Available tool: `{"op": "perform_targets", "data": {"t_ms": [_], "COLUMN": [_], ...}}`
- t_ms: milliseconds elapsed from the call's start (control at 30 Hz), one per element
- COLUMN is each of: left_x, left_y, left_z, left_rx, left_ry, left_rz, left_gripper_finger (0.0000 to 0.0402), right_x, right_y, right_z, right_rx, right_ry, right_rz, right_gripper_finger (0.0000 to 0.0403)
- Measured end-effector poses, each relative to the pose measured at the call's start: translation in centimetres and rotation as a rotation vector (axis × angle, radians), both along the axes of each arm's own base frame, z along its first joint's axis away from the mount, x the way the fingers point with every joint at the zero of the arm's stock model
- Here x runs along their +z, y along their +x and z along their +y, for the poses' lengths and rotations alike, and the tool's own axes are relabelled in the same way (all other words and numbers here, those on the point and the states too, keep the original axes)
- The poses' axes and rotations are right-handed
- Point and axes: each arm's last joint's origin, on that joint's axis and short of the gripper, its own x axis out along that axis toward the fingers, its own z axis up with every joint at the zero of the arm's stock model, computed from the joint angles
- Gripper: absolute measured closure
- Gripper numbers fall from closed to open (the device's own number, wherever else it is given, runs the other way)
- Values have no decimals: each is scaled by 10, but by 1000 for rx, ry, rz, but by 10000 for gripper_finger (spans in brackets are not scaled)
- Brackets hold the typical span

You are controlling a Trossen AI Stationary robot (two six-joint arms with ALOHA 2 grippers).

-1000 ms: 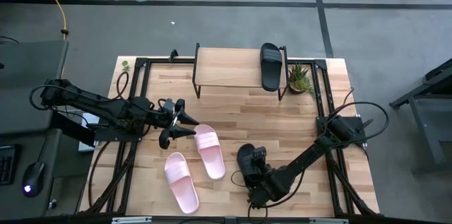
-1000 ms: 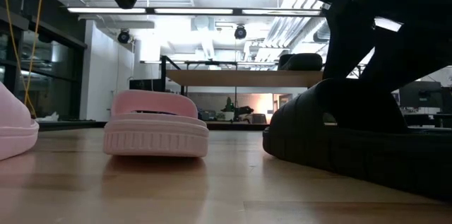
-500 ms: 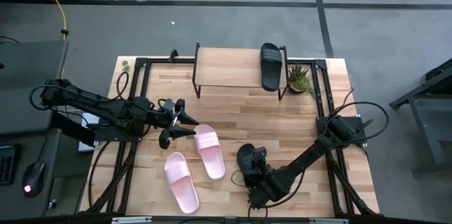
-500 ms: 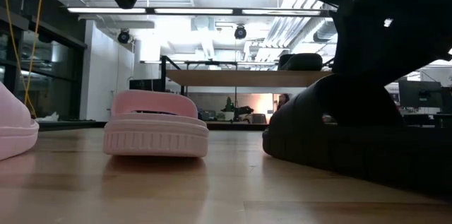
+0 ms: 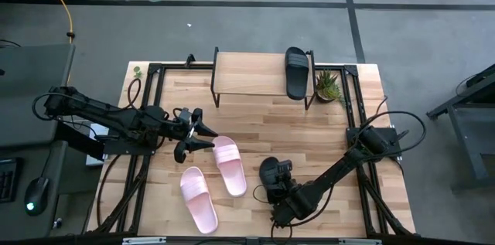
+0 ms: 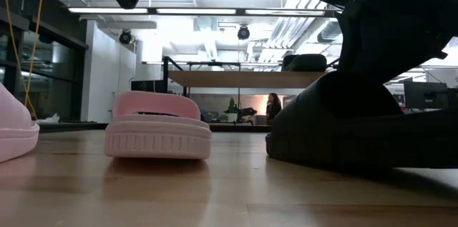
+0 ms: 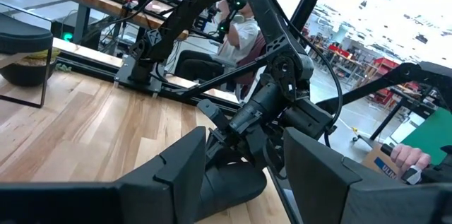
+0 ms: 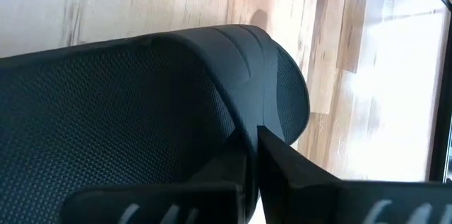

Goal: Pick and place slides into the shelf
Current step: Put the black slipper on the shelf

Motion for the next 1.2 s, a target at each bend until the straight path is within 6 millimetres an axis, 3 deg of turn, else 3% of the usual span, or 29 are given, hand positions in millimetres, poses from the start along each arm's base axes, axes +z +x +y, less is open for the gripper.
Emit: {"op": "perform_targets", "data": {"t_ms": [700,1200], "left_x": [0,2], "left_y": [0,0], "left_z": [0,3], "left_rx": [0,105], "left_ry": [1,82], "left_rz": [1,-18], "left_gripper_finger": [227,227], "right_x": [1,29], "right_y": [-2,3], "right_z": [-4,-37], "right_rx": [-21,-93], "right_ry": [-43,-101], "right_rz": [5,-7], "right_gripper_finger": [402,402]}}
